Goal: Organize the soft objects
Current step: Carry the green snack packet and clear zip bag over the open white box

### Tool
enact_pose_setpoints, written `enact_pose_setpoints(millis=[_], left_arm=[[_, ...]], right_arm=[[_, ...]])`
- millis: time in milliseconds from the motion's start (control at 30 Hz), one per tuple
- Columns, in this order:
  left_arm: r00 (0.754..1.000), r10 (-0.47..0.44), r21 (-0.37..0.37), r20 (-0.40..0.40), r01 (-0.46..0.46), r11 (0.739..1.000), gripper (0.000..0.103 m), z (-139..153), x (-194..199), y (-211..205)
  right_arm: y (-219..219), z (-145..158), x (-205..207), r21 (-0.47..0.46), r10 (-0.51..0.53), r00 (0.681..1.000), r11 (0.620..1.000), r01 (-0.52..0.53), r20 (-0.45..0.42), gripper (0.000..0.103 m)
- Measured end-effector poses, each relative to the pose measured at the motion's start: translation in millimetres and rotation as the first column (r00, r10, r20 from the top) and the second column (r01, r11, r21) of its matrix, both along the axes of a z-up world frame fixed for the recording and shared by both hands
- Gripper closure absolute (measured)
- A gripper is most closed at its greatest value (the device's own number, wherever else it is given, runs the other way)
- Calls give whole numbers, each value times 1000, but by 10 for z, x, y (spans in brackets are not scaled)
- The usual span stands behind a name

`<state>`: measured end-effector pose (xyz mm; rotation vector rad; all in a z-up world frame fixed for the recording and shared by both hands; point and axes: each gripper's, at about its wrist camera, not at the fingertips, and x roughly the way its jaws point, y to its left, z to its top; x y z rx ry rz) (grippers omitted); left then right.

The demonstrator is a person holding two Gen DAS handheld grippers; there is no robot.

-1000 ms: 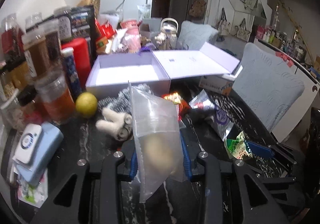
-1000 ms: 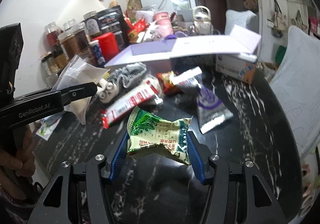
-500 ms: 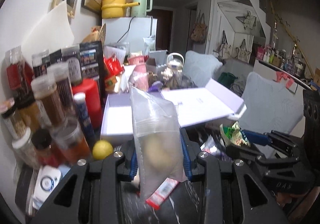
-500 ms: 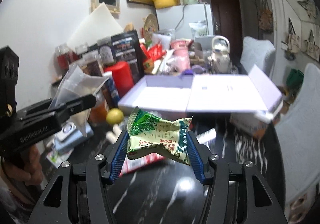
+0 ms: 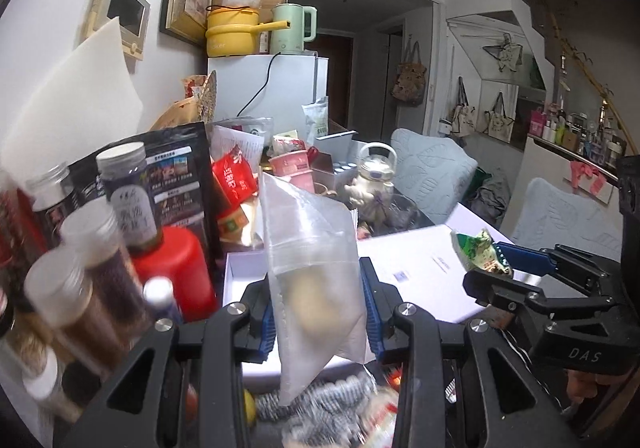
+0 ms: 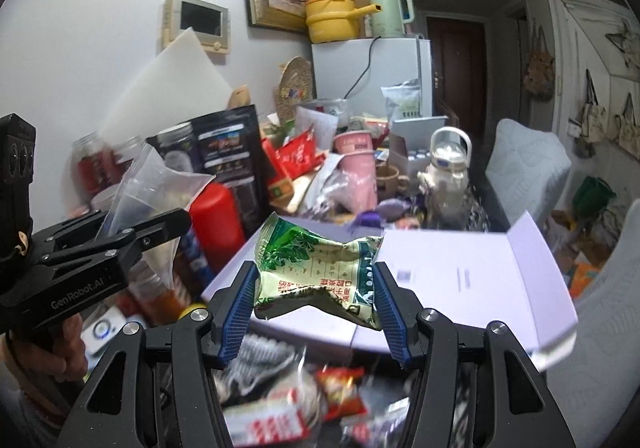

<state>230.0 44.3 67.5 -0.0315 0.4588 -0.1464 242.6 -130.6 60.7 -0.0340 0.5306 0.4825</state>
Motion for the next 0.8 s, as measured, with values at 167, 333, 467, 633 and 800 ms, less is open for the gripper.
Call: enact_pose_setpoints(millis=[167,333,467,633,800], left_arm=[[1000,14,-7,19,-14,1000,68,27,413,81],[999,40,-1,18,-40,999,68,-17,846,146],[999,54,-9,-6,-54,999,68,-148,1118,212],[993,80,14,-88,-79,997,68,-420,1421,263],[982,106,36,-158,-102,994,68,-687,1637,273]], right_arm=[[118,60,415,8,12,1000,1000,-12,3,46],[270,65,805,23,20,1000,1000,-20,14,46],[376,9,1117,50,49,999,998,-49,-14,46],[475,-174,1435,34,61,997,998,-59,-52,46],[523,-412,1682,6,67,992,998,-66,-111,46]])
